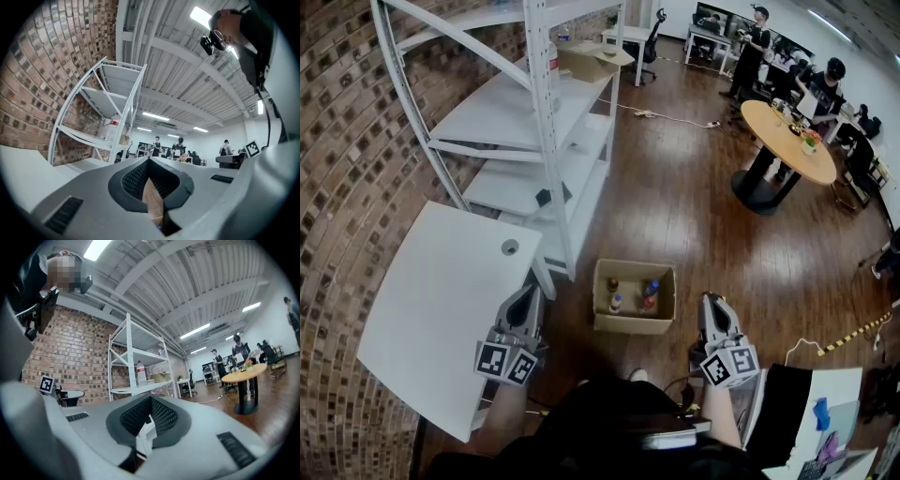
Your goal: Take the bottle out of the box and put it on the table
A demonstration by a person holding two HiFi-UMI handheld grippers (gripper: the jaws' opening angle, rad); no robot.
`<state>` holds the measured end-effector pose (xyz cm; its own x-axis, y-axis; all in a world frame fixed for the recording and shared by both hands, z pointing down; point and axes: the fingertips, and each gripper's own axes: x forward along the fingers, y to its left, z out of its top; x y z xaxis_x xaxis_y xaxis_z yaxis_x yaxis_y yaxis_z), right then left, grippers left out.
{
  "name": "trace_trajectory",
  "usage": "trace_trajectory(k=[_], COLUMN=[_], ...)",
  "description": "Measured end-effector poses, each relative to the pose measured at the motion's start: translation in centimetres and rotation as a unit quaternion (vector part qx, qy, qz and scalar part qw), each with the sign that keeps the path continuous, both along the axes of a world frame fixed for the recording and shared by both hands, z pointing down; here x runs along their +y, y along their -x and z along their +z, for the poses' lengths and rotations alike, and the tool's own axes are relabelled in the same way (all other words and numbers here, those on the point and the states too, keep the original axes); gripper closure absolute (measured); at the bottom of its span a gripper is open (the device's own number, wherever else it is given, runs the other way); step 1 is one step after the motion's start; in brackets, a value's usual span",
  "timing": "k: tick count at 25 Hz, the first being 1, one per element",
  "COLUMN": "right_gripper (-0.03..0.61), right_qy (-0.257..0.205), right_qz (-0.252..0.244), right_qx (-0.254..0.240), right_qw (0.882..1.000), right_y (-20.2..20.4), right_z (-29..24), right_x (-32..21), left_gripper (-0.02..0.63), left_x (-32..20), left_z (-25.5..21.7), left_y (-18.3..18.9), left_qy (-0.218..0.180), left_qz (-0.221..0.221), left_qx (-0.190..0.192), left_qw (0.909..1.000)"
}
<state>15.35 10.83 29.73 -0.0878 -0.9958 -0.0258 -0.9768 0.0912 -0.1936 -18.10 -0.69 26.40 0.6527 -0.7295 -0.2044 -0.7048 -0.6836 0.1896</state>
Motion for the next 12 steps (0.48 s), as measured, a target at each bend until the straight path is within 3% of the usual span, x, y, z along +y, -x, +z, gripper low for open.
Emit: trace_trajectory(k=[7, 12], right_gripper=[0.575, 0.575], right_qy=[0.006, -0.007], right_qz=[0.038, -0.032], right_qx=[0.013, 0.001], right_qw=[0.999, 0.999], right_y=[-0.5, 2.2], right_z=[-1.3, -1.0], right_x=[-0.6, -3.4], left_gripper=[0.609, 0.609], left_x=[-0.6, -2.1], left_z=[0.3, 1.0], left_y=[1.6, 1.3], left_qy=[0.008, 0.018], left_qz=[0.023, 0.009], left_qx=[0.022, 0.005], left_qw=[0.9995, 0.9998])
